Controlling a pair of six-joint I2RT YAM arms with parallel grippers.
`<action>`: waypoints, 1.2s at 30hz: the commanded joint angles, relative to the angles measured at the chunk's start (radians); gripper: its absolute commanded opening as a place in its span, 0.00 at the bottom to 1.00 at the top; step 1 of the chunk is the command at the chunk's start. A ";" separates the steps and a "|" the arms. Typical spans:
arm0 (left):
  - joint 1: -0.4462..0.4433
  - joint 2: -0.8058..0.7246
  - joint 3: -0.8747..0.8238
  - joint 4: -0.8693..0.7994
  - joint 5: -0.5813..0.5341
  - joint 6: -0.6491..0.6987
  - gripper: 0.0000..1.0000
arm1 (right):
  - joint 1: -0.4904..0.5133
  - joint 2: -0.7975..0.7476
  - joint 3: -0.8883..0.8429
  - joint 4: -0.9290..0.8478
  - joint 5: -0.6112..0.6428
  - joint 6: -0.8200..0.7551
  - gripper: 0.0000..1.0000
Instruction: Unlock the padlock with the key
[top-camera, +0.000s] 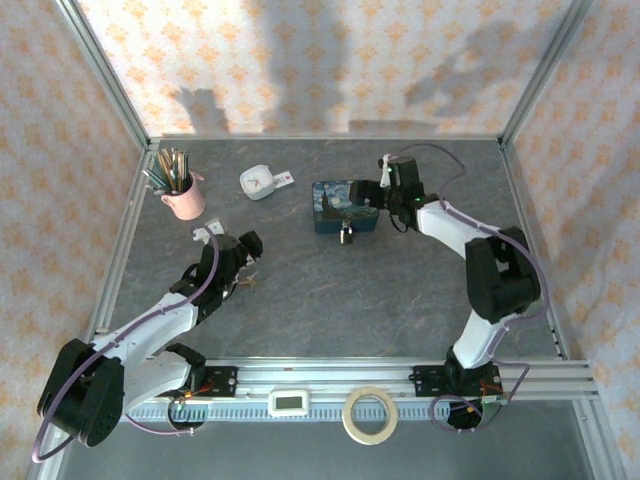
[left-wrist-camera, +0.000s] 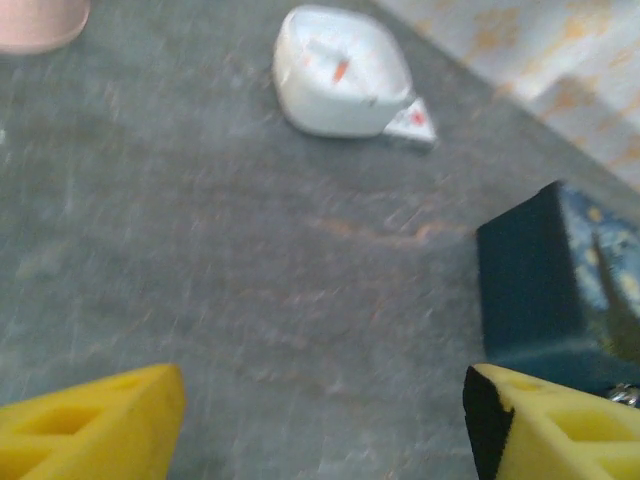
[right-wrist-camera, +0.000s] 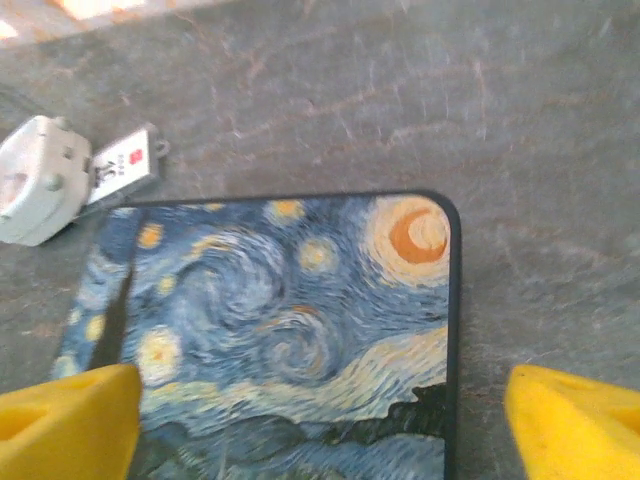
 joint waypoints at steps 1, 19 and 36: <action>0.003 -0.004 -0.020 -0.179 0.039 0.013 0.65 | 0.005 -0.117 -0.032 -0.034 0.020 0.012 1.00; -0.044 0.225 0.021 -0.157 0.067 0.004 0.37 | 0.017 -0.328 -0.263 -0.032 0.078 0.106 1.00; -0.264 0.350 0.114 0.039 0.070 -0.141 0.00 | 0.018 -0.379 -0.272 -0.034 0.062 0.126 1.00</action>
